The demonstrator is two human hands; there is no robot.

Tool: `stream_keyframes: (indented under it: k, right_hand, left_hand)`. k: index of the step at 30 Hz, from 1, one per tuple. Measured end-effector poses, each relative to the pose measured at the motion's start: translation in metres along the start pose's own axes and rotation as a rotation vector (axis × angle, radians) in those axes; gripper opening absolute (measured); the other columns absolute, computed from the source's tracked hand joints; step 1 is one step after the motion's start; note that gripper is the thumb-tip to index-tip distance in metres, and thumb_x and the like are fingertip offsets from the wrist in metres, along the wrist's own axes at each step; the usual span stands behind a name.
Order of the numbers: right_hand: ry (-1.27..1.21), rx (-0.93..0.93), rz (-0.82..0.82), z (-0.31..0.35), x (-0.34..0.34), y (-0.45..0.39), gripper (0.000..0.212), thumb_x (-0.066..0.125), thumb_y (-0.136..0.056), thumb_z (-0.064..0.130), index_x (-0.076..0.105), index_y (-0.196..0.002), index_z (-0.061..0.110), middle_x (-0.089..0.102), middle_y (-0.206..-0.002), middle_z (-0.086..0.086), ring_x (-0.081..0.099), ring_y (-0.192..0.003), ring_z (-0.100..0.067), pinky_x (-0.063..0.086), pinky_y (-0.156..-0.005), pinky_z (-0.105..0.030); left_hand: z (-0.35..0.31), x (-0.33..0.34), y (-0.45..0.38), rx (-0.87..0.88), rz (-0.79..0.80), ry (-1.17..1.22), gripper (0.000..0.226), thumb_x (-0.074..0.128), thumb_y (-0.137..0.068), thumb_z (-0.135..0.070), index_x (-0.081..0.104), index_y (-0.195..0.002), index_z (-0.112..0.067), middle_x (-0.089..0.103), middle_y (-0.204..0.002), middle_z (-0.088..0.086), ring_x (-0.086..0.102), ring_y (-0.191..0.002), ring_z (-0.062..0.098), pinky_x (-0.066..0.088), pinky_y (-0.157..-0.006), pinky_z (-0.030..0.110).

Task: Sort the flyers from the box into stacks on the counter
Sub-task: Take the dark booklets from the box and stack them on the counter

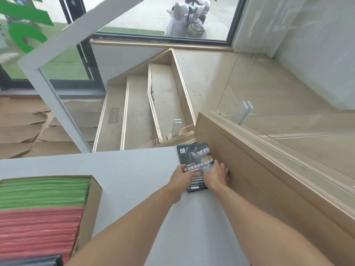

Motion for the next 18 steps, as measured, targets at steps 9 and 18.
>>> stream_keyframes:
  k: [9, 18]
  right_hand:
    - [-0.147, 0.030, 0.045, 0.007, 0.005, -0.001, 0.088, 0.064, -0.093, 0.026, 0.007, -0.160, 0.019, 0.034, -0.157, -0.009, 0.025, -0.146, -0.030, 0.029, -0.114, -0.043]
    - [-0.096, 0.010, 0.113, 0.008, 0.004, -0.007, 0.061, 0.061, -0.091, 0.025, 0.039, -0.148, 0.023, 0.044, -0.147, -0.008, 0.043, -0.135, -0.033, 0.039, -0.108, -0.042]
  left_hand:
    - [-0.006, -0.001, -0.012, -0.009, -0.042, -0.137, 0.058, 0.070, -0.093, -0.019, 0.041, -0.143, -0.019, 0.049, -0.095, -0.017, 0.053, -0.085, 0.000, 0.043, -0.070, 0.024]
    - [0.000, -0.001, -0.013, -0.014, -0.058, -0.132, 0.059, 0.067, -0.094, -0.020, 0.039, -0.146, -0.017, 0.047, -0.095, -0.016, 0.047, -0.081, 0.001, 0.040, -0.065, 0.022]
Point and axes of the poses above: each hand's wrist, its own y-axis away from the middle knuckle, its own x-axis out of the palm, z = x × y, the point moved 7 cm from there along -y, towards the middle knuckle
